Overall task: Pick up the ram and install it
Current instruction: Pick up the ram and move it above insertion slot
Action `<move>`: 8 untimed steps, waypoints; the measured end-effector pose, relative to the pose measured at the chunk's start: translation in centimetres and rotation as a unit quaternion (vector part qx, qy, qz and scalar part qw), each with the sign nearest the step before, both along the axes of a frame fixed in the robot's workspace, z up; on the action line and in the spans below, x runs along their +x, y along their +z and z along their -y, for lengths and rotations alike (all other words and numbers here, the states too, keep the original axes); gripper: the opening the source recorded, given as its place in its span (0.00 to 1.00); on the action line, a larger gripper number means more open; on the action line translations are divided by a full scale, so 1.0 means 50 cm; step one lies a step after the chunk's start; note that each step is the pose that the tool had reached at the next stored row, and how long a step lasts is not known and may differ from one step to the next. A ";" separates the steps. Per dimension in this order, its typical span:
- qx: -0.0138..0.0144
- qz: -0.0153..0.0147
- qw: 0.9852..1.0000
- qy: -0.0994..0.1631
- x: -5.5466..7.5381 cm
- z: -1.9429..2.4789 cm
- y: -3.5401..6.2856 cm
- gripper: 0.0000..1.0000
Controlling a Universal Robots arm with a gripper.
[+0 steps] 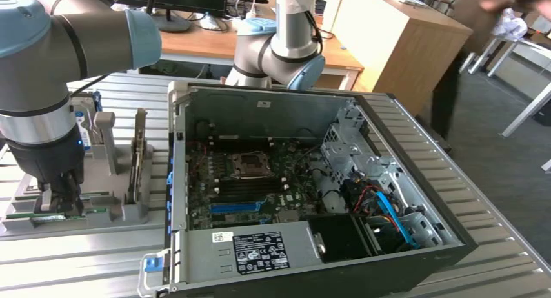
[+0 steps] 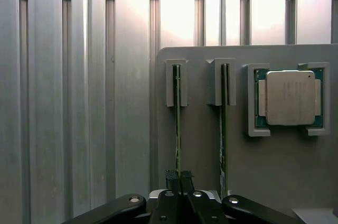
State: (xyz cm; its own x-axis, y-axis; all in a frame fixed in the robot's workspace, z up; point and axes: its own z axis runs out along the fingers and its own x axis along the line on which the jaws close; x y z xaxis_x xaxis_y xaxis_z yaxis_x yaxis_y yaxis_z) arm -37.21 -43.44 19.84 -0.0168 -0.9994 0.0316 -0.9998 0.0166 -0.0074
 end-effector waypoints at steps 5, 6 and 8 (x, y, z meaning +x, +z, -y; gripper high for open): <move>0.000 0.000 1.000 0.009 0.000 0.0000 0.000 0.12; 0.000 0.000 1.000 0.011 0.000 0.0000 0.000 0.12; 0.000 0.000 1.000 0.014 0.000 0.0000 0.000 0.12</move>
